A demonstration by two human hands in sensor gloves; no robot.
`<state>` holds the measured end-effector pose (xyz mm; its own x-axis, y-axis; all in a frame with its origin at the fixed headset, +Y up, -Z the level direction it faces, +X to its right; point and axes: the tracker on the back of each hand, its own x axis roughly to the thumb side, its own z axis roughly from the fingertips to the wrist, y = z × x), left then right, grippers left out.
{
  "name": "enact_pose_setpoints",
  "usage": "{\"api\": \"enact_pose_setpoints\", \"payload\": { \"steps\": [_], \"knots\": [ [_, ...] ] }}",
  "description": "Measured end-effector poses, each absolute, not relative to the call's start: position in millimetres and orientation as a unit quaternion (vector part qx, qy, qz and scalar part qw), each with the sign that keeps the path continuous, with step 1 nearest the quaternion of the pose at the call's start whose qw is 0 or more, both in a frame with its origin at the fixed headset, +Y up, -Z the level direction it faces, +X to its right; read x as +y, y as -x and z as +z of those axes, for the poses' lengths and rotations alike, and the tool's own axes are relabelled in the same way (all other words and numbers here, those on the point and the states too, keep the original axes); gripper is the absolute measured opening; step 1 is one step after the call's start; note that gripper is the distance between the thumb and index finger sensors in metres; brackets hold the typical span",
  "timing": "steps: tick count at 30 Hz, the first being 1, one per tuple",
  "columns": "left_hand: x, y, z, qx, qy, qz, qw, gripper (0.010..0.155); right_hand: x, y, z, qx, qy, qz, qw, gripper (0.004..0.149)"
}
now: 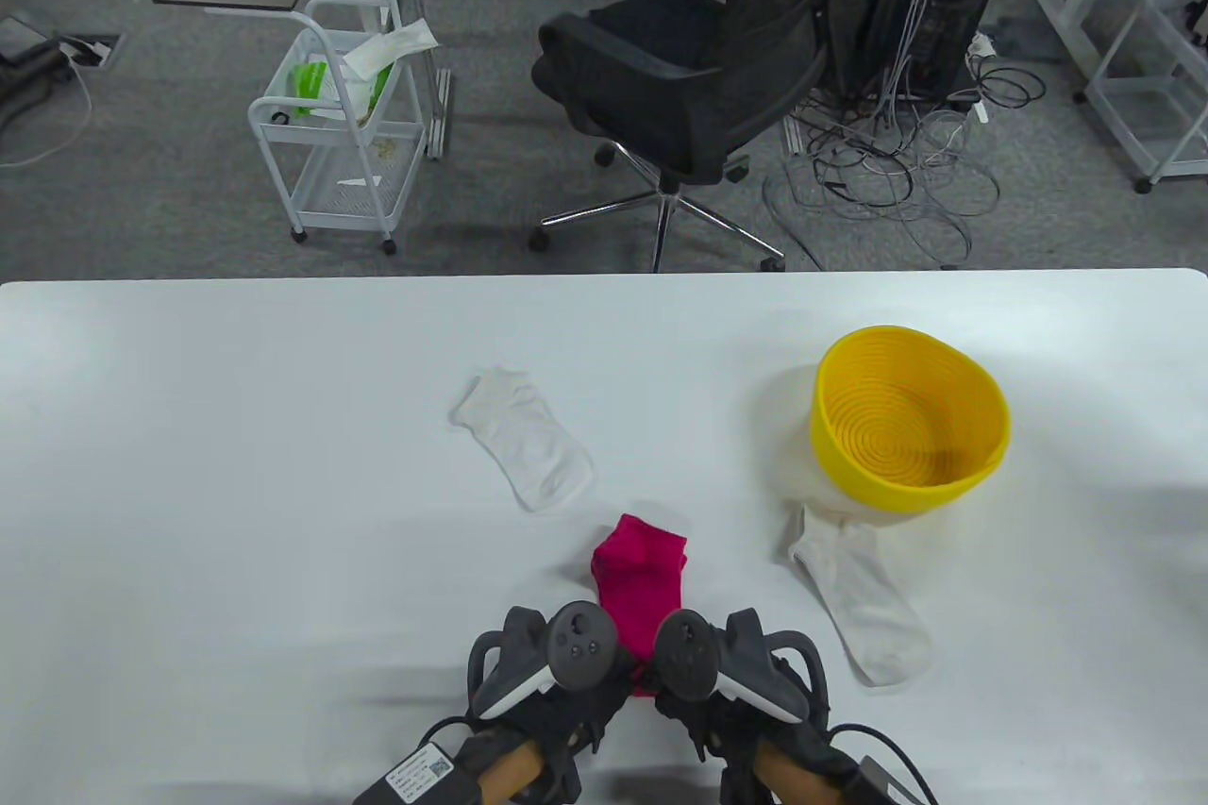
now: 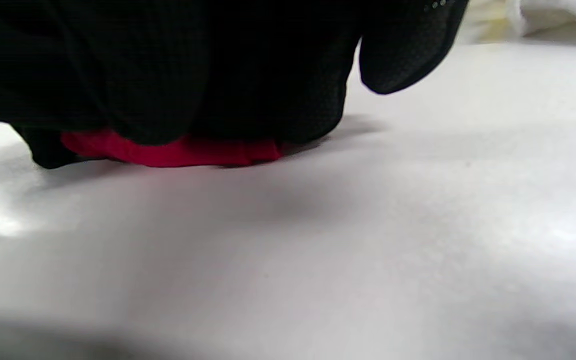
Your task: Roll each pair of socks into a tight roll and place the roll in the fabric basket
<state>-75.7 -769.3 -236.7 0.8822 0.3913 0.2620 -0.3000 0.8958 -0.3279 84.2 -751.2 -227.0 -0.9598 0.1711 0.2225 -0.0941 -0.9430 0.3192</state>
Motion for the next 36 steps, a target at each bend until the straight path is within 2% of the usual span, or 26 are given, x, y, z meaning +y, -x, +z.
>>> {"api": "enact_pose_setpoints", "payload": {
  "steps": [7,12,22,31,36],
  "knots": [
    [-755.1,88.5,-242.6,-0.148,0.154,0.225,0.951,0.051,-752.5,-83.7,-227.1,0.150,-0.114,0.979,0.071,0.040],
    [-754.1,86.0,-241.9,-0.158,0.150,0.210,0.953,0.045,-753.8,-83.4,-227.7,0.141,-0.106,0.982,0.072,0.041],
    [-764.7,81.2,-240.0,-0.159,0.148,0.169,0.962,0.046,-756.0,-76.3,-228.4,0.133,-0.093,0.986,0.032,0.049],
    [-767.3,77.7,-239.1,-0.166,0.146,0.159,0.962,0.050,-756.4,-74.3,-231.3,0.130,-0.117,0.984,0.037,0.044],
    [-767.4,78.3,-239.2,-0.169,0.147,0.165,0.961,0.041,-754.2,-71.8,-229.5,0.154,-0.132,0.978,0.036,0.043]
  ]
}}
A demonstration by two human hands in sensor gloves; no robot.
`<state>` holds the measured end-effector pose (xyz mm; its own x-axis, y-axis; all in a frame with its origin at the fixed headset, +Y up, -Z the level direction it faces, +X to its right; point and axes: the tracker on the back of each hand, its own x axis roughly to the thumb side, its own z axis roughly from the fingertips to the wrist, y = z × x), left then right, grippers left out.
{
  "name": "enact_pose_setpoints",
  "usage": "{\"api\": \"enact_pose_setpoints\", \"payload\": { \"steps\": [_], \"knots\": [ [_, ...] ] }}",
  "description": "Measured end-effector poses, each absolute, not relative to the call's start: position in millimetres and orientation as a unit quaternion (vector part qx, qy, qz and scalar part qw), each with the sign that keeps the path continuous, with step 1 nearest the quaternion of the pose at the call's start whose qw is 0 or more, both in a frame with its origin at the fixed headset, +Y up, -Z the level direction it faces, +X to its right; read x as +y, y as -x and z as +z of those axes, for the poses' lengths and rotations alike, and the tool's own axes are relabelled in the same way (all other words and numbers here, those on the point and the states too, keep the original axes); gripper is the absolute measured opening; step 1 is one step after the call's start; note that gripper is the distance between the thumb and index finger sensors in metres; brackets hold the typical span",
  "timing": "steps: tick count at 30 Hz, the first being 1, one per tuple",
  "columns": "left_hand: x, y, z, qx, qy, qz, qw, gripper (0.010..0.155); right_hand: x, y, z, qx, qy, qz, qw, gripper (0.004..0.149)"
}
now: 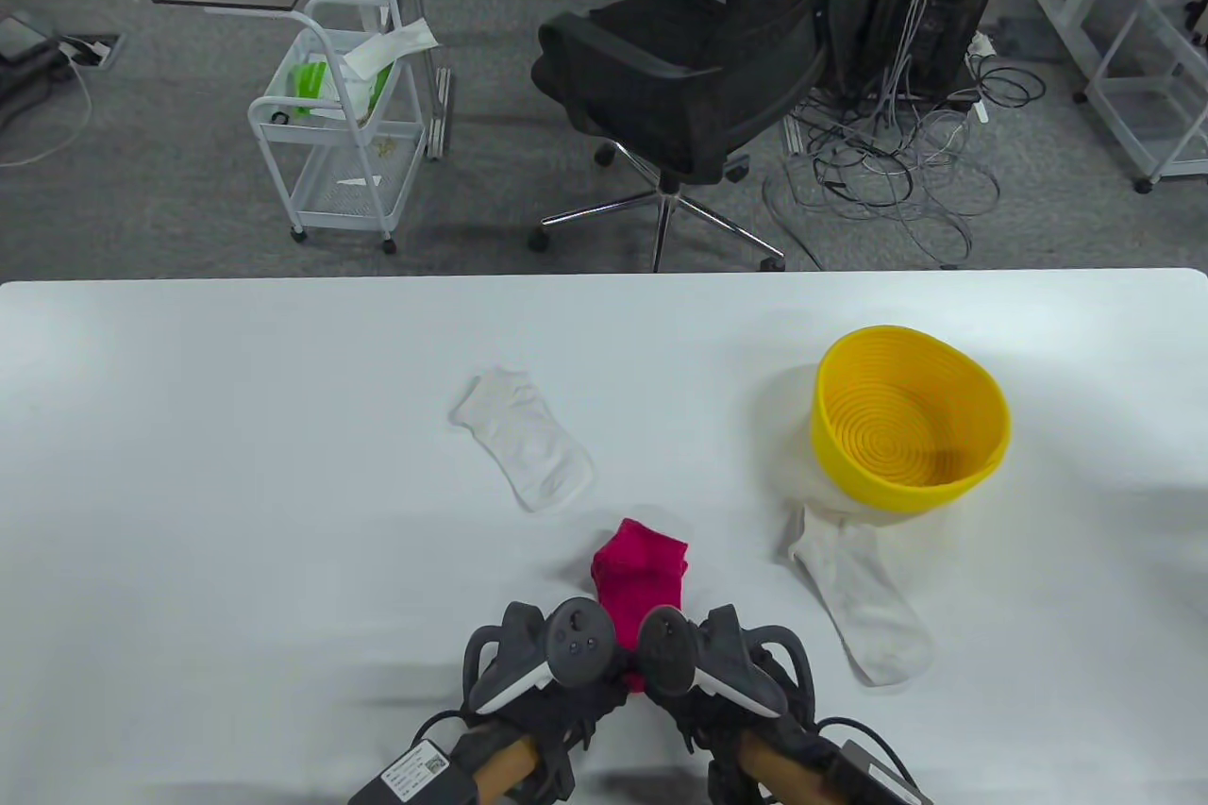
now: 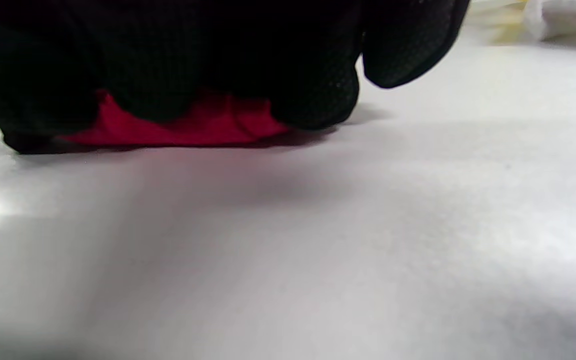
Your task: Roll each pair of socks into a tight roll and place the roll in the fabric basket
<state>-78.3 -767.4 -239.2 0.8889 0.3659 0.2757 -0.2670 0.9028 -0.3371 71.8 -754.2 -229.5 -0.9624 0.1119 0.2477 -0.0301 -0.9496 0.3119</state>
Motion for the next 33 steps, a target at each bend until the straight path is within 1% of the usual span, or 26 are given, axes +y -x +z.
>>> {"api": "enact_pose_setpoints", "payload": {
  "steps": [2,6,11,14,17,27,30,33],
  "knots": [
    [-767.9,78.2,-239.3,-0.169,0.155,0.167,0.959,0.040,-753.9,-71.9,-229.3,0.160,-0.133,0.977,0.036,0.043],
    [-769.1,79.4,-239.1,-0.152,0.159,0.175,0.960,0.040,-745.8,-76.0,-228.3,0.117,-0.128,0.983,0.058,0.041],
    [-769.5,78.8,-238.2,-0.145,0.152,0.175,0.962,0.040,-735.3,-79.2,-225.2,0.129,-0.153,0.975,0.096,0.038],
    [-769.7,78.4,-237.9,-0.142,0.154,0.178,0.962,0.040,-741.3,-75.6,-222.0,0.144,-0.162,0.974,0.064,0.039],
    [-769.6,77.9,-237.7,-0.143,0.157,0.173,0.962,0.040,-746.2,-74.2,-223.3,0.151,-0.155,0.975,0.051,0.040],
    [-767.1,82.8,-237.4,-0.122,0.149,0.181,0.964,0.044,-750.9,-76.3,-226.2,0.139,-0.123,0.980,0.066,0.040],
    [-762.2,86.7,-235.5,-0.113,0.119,0.183,0.969,0.047,-753.8,-76.8,-228.8,0.140,-0.111,0.982,0.060,0.042],
    [-758.2,85.3,-233.7,-0.115,0.115,0.177,0.971,0.045,-755.4,-75.3,-228.9,0.135,-0.109,0.984,0.043,0.046]
  ]
}}
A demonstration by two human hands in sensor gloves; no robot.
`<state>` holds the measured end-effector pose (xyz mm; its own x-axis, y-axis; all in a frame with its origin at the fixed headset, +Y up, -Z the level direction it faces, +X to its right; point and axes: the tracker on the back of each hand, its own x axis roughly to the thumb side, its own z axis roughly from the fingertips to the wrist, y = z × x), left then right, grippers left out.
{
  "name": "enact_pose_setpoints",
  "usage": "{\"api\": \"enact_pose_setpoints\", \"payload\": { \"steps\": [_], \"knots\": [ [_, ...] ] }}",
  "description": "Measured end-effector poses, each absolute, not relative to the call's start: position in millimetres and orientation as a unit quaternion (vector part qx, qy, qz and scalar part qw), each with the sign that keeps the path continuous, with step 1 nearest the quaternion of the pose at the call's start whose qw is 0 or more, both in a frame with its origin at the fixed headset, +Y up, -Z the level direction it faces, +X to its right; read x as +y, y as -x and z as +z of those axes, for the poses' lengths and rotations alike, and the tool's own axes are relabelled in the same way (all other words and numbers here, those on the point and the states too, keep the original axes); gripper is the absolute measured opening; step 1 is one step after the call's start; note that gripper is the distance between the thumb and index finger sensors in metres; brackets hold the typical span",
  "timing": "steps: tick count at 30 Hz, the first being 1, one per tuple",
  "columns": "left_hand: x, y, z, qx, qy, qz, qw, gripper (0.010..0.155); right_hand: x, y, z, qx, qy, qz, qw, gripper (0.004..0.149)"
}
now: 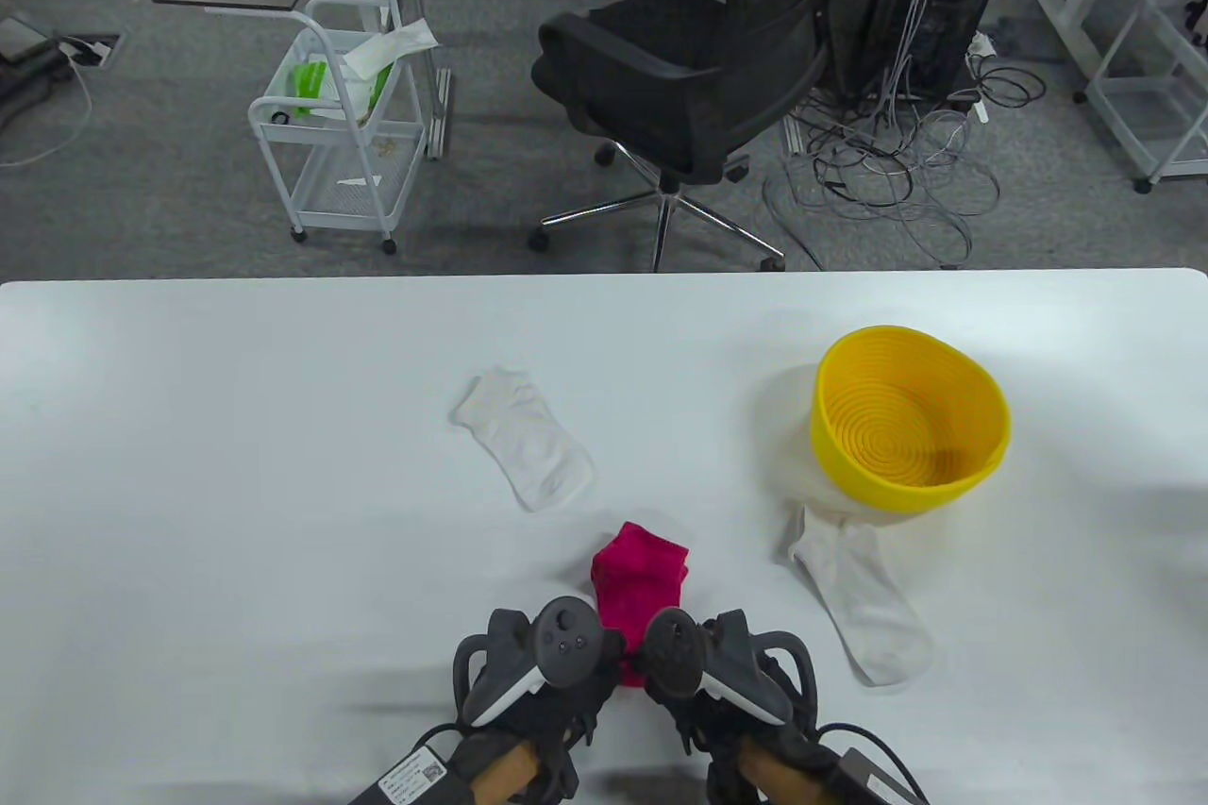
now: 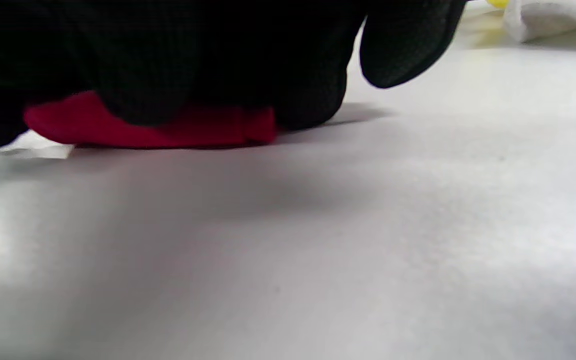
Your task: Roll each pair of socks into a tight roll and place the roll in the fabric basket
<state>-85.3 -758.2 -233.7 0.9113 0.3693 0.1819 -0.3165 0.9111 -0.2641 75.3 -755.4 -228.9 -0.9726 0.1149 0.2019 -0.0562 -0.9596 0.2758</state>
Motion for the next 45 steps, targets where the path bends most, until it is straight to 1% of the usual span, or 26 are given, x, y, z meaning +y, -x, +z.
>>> {"api": "enact_pose_setpoints", "payload": {
  "steps": [3,5,7,10,12,13,18,21,24,26,30,40,43,45],
  "knots": [
    [-758.7,81.5,-232.5,-0.125,0.114,0.156,0.973,0.047,-757.7,-71.7,-227.3,0.129,-0.110,0.985,0.025,0.051],
    [-762.5,79.2,-233.3,-0.124,0.138,0.138,0.973,0.050,-759.2,-69.8,-226.9,0.121,-0.108,0.987,0.019,0.052],
    [-764.6,78.3,-232.9,-0.130,0.132,0.131,0.974,0.053,-760.7,-68.1,-226.7,0.120,-0.108,0.987,0.011,0.052],
    [-765.0,76.4,-233.5,-0.133,0.125,0.127,0.975,0.051,-760.3,-69.0,-227.4,0.115,-0.110,0.987,0.011,0.049],
    [-765.6,76.8,-234.5,-0.132,0.117,0.143,0.974,0.044,-759.5,-71.1,-228.8,0.119,-0.109,0.987,0.019,0.048],
    [-766.2,76.4,-235.2,-0.135,0.126,0.149,0.971,0.043,-758.7,-72.3,-229.6,0.126,-0.109,0.986,0.023,0.047],
    [-766.0,77.0,-235.2,-0.136,0.136,0.152,0.970,0.043,-751.8,-78.4,-231.6,0.135,-0.108,0.983,0.057,0.045],
    [-766.1,77.8,-235.8,-0.134,0.140,0.156,0.968,0.043,-740.1,-82.1,-230.0,0.095,-0.121,0.986,0.070,0.042],
    [-766.6,78.9,-236.5,-0.133,0.142,0.162,0.967,0.043,-733.2,-82.0,-226.5,0.089,-0.136,0.983,0.090,0.040],
    [-766.5,79.1,-236.6,-0.133,0.143,0.163,0.967,0.043,-734.4,-80.3,-225.2,0.100,-0.142,0.980,0.093,0.040],
    [-766.9,79.1,-236.4,-0.134,0.141,0.164,0.967,0.043,-745.4,-76.7,-225.7,0.132,-0.142,0.979,0.064,0.042],
    [-766.1,80.1,-237.0,-0.132,0.140,0.165,0.967,0.045,-751.0,-78.7,-229.6,0.145,-0.115,0.980,0.079,0.043],
    [-758.8,83.2,-237.6,-0.126,0.126,0.181,0.967,0.049,-751.1,-76.4,-228.2,0.139,-0.107,0.982,0.070,0.045],
    [-753.9,85.4,-238.1,-0.120,0.115,0.192,0.967,0.048,-752.1,-75.0,-228.0,0.138,-0.103,0.983,0.066,0.046]
  ]
}}
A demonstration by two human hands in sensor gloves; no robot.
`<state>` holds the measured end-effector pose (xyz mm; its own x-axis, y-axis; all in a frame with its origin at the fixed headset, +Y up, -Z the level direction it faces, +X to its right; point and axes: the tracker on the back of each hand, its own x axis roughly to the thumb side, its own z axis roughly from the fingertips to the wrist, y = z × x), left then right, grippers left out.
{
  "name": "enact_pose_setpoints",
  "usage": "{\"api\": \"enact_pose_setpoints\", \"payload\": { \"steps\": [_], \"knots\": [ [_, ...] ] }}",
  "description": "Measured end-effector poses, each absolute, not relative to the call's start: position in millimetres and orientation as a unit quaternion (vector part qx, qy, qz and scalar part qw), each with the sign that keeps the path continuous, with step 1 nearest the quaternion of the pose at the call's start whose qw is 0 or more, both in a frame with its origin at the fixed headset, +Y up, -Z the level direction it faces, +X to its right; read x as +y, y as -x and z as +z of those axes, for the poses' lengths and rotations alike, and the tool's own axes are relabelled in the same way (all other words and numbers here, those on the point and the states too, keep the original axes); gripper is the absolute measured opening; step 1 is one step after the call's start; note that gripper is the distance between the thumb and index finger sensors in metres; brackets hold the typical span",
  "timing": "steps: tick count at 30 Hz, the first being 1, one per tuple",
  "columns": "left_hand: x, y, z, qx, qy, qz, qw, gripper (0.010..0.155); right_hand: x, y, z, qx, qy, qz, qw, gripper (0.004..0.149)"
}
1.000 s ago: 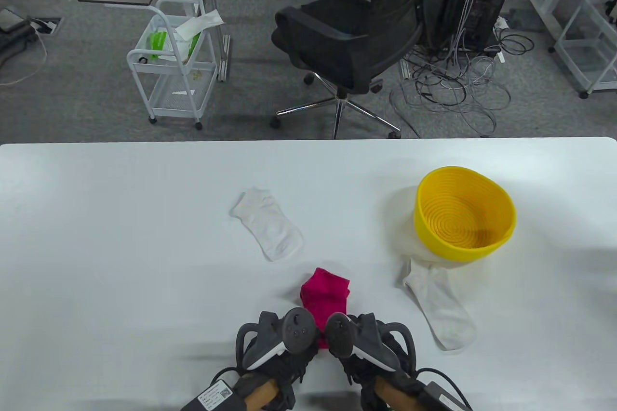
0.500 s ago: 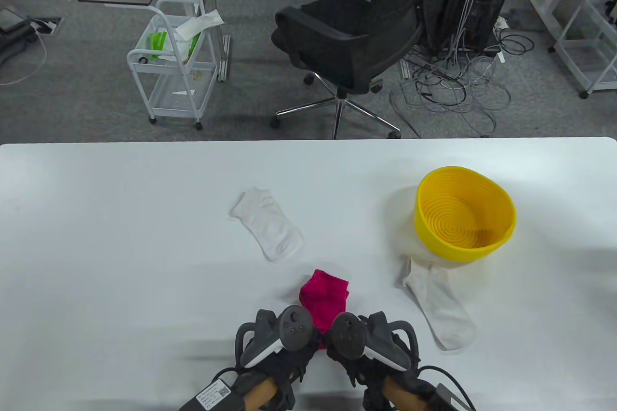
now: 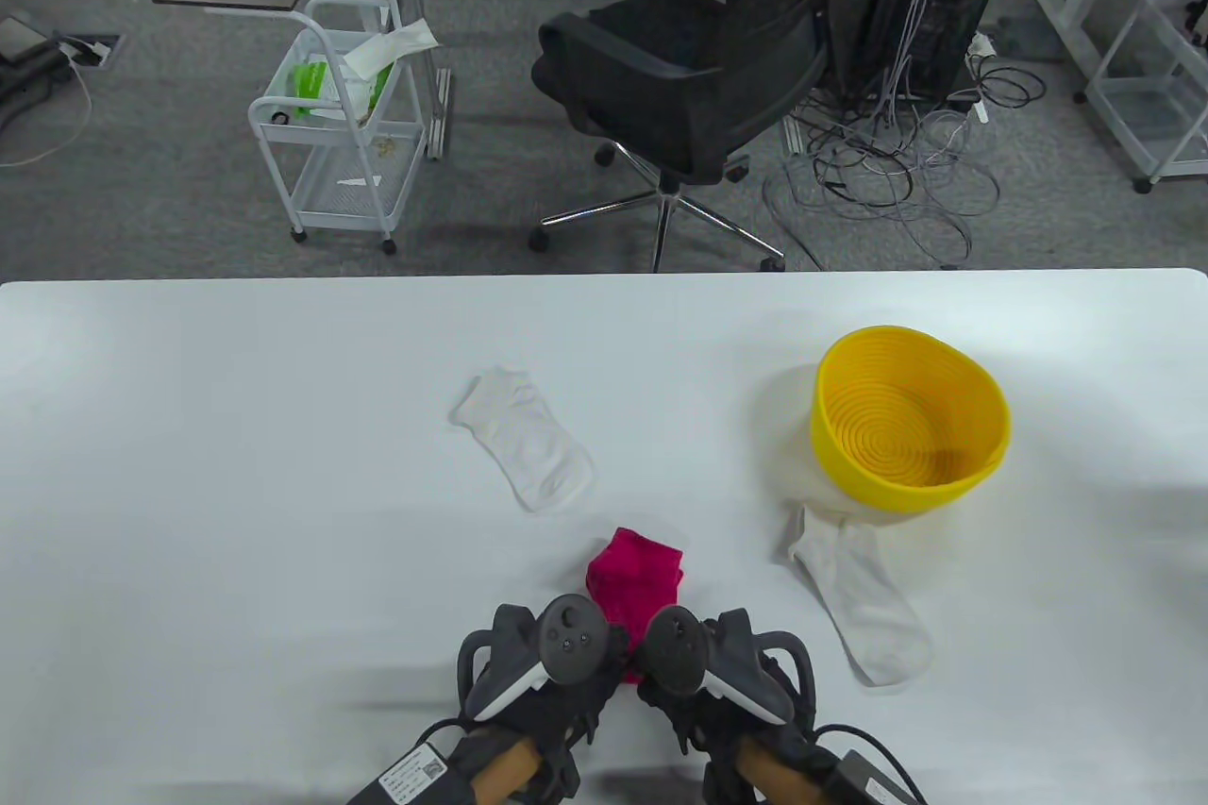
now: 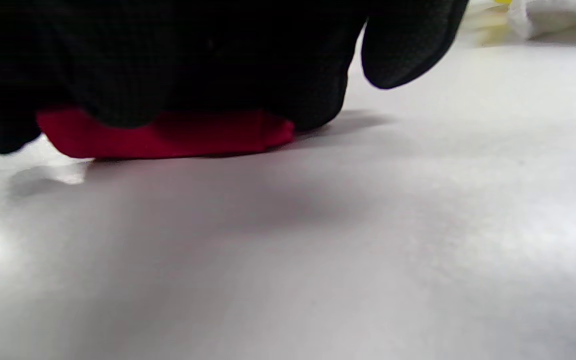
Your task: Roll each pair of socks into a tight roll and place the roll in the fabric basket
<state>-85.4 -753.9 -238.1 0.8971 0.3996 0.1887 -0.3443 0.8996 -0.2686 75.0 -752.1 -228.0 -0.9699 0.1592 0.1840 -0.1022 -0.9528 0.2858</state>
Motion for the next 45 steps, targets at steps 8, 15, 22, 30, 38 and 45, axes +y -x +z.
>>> {"api": "enact_pose_setpoints", "payload": {
  "steps": [8,15,22,30,38,45],
  "knots": [
    [-757.6,83.6,-237.7,-0.131,0.123,0.170,0.969,0.048,-756.2,-72.8,-229.7,0.124,-0.093,0.987,0.034,0.050],
    [-766.0,80.7,-237.8,-0.135,0.132,0.146,0.971,0.052,-755.3,-74.4,-232.3,0.119,-0.092,0.988,0.042,0.045],
    [-767.5,79.7,-238.2,-0.140,0.134,0.155,0.969,0.042,-747.8,-76.2,-230.5,0.113,-0.104,0.986,0.064,0.041],
    [-767.6,80.7,-238.2,-0.136,0.142,0.164,0.967,0.042,-737.1,-74.8,-224.2,0.112,-0.143,0.980,0.082,0.039],
    [-768.1,81.5,-237.9,-0.136,0.137,0.168,0.967,0.043,-747.5,-75.7,-227.3,0.147,-0.127,0.978,0.075,0.042],
    [-766.7,83.3,-238.2,-0.132,0.139,0.170,0.967,0.044,-753.4,-74.9,-229.0,0.142,-0.111,0.982,0.052,0.047]
  ]
}}
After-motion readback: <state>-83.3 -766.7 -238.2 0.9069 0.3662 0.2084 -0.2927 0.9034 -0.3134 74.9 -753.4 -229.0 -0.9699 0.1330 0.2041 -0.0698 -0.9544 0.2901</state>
